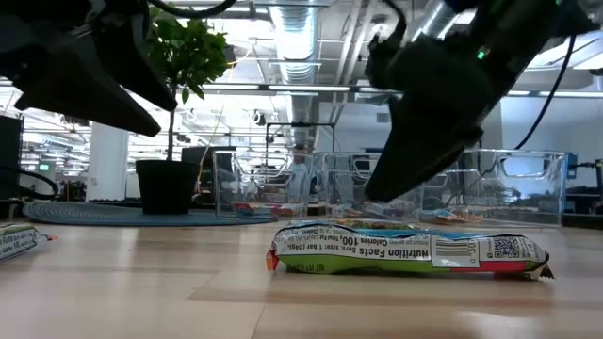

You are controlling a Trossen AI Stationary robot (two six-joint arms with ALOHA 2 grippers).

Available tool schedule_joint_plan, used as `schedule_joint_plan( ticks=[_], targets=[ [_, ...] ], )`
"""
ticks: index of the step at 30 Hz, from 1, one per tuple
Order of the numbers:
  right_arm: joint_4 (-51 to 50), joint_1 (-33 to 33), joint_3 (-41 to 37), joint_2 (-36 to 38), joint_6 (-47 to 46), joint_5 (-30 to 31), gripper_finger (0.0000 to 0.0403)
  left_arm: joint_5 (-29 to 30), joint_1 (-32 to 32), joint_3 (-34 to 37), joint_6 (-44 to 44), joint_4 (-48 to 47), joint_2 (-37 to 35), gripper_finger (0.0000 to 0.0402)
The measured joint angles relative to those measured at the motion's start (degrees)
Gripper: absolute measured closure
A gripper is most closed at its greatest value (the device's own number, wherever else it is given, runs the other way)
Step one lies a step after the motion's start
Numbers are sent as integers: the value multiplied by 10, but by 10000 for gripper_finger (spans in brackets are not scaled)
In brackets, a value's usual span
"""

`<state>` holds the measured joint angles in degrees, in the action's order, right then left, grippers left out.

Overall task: Pick and place Granola Bars by type
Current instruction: Put the yellow granola bar into the right transparent bin

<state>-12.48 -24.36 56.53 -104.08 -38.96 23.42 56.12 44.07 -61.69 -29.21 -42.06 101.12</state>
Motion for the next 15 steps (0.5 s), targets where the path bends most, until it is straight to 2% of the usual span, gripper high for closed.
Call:
schedule_joint_plan(
  ticks=[15],
  targets=[
    [6, 27, 0, -3, -46, -4, 159, 2, 0, 0, 0, 0, 0, 193]
  ],
)
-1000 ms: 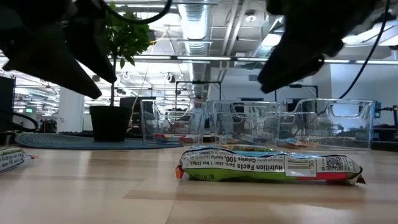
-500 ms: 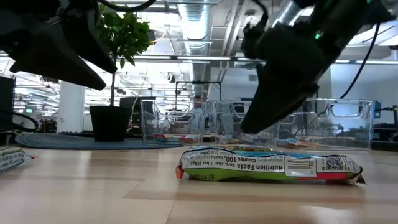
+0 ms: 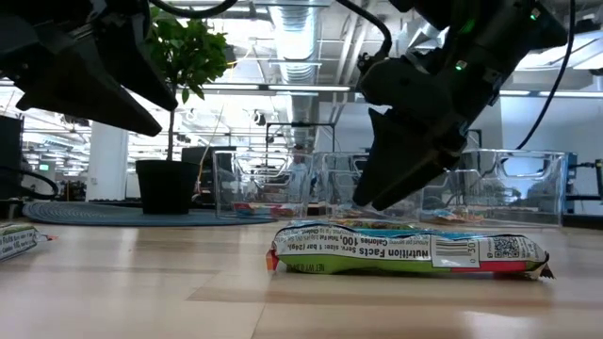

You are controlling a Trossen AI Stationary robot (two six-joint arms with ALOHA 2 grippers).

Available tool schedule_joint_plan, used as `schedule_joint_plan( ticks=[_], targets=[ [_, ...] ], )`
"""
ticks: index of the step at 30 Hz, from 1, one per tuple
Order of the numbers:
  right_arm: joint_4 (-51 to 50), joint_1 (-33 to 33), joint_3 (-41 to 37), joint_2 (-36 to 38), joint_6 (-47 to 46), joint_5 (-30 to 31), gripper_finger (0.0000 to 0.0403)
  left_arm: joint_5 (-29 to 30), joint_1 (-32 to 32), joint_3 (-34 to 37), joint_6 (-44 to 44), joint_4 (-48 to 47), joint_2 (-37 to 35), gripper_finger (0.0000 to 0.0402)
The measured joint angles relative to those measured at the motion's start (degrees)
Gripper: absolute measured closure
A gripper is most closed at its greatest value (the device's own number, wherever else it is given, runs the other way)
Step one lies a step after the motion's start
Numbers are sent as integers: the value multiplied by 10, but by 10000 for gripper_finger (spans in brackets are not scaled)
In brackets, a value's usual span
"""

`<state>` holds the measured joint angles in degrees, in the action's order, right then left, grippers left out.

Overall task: Pick and place Granola Bars by type
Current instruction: Put the yellow granola bar into the right transparent bin

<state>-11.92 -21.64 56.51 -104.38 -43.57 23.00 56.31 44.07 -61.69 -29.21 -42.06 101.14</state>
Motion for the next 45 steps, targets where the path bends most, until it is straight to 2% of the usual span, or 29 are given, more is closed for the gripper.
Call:
schedule_joint_plan(
  ticks=[12, 19, 27, 31, 41, 45],
  targets=[
    [-1, -1, 0, 0, 11, -19, 159, 0, 0, 0, 0, 0, 0, 193],
    [12, 0, 5, -46, 22, -26, 159, 0, 0, 0, 0, 3, 0, 193],
    [-3, 0, 5, -52, 25, -23, 163, 1, 0, 0, 0, 6, 0, 193],
    [-4, -1, 4, -48, 63, -28, 190, 5, 0, 0, 0, 6, 0, 193],
    [-8, -1, 3, -48, 119, -35, 296, 7, 0, 0, 2, 6, 0, 193],
    [-13, -5, 2, -41, 127, -32, 315, 7, 0, 0, 3, 5, 0, 193]
  ],
)
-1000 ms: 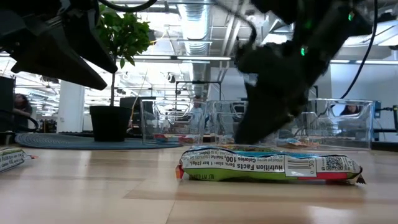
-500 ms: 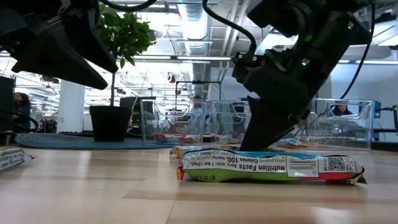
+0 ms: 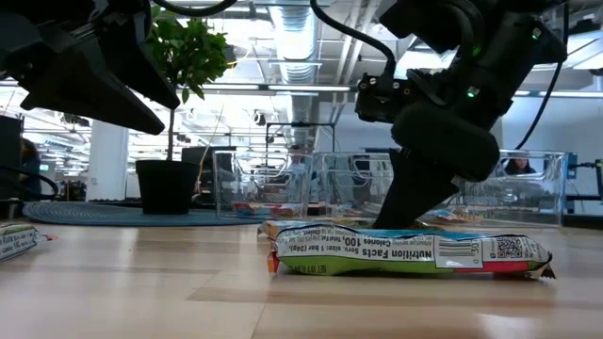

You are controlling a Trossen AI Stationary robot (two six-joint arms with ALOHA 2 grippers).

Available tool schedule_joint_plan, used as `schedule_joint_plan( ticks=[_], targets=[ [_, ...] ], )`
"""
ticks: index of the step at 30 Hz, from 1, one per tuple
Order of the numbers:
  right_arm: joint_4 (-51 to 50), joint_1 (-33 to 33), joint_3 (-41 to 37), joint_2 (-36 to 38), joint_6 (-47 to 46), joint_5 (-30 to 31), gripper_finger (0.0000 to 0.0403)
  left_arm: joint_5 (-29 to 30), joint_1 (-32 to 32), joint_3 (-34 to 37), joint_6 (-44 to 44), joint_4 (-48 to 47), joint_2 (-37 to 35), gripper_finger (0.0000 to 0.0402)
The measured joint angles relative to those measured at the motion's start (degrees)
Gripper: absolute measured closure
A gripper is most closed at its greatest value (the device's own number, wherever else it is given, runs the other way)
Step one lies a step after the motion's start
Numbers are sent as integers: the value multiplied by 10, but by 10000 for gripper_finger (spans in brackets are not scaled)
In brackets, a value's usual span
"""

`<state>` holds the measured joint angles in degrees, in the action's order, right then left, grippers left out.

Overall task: Pick and place Granola Bars by type
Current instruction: Put the yellow granola bar into the right transparent bin

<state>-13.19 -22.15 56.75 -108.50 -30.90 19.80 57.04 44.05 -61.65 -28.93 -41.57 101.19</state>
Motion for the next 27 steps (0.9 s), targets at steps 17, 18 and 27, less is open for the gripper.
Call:
schedule_joint_plan(
  ticks=[17, 18, 27],
  targets=[
    [-61, -38, -2, 129, -11, 87, 317, 2, 0, 0, 0, 0, 0, 193],
    [-70, -41, -2, 143, -20, 97, 317, 2, 0, 0, 0, 0, 0, 193],
    [-230, -52, -1, 286, -168, 208, 317, 2, 0, 0, -1, 1, 0, 193]
  ],
)
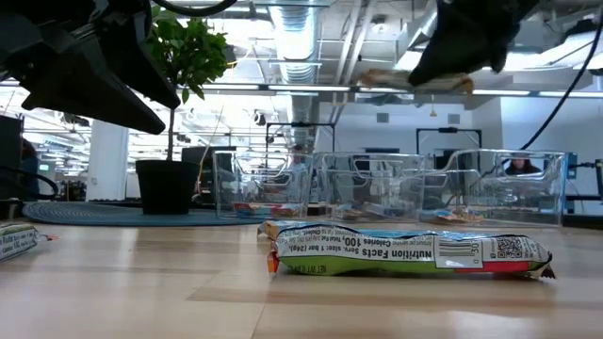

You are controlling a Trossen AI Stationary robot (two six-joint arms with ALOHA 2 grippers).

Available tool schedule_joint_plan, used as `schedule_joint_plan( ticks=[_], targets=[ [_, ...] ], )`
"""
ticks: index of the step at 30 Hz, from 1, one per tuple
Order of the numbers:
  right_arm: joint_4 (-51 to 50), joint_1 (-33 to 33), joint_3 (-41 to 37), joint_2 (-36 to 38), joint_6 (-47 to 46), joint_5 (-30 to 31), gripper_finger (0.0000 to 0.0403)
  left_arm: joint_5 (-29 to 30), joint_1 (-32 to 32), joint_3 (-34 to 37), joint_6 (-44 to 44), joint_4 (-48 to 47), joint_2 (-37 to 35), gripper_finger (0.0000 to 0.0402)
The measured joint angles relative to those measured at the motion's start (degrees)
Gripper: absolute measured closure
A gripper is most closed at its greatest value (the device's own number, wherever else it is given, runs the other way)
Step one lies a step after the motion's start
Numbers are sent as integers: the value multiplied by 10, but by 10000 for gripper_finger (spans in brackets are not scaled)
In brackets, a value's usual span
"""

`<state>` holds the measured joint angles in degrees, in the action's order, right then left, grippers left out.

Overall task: Pick and place Granola Bars by type
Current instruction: Put the yellow granola bar into the right transparent bin

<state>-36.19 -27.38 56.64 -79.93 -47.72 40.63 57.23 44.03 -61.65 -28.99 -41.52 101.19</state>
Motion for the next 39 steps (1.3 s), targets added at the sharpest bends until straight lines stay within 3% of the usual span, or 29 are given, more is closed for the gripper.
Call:
schedule_joint_plan(
  ticks=[8, 16, 32, 39],
  targets=[
    [-211, 36, 0, 81, -151, 44, 317, 0, 0, 0, -1, 1, 0, 193],
    [-391, 118, 0, 94, -287, 48, 317, 0, 0, 0, -1, 2, 0, 193],
    [-366, 305, 1, 44, -210, 20, 314, -5, 0, 0, 0, 12, 0, 193],
    [-362, 343, 1, -9, -192, 12, 270, -12, 0, 0, 3, 16, 0, 193]
  ],
)
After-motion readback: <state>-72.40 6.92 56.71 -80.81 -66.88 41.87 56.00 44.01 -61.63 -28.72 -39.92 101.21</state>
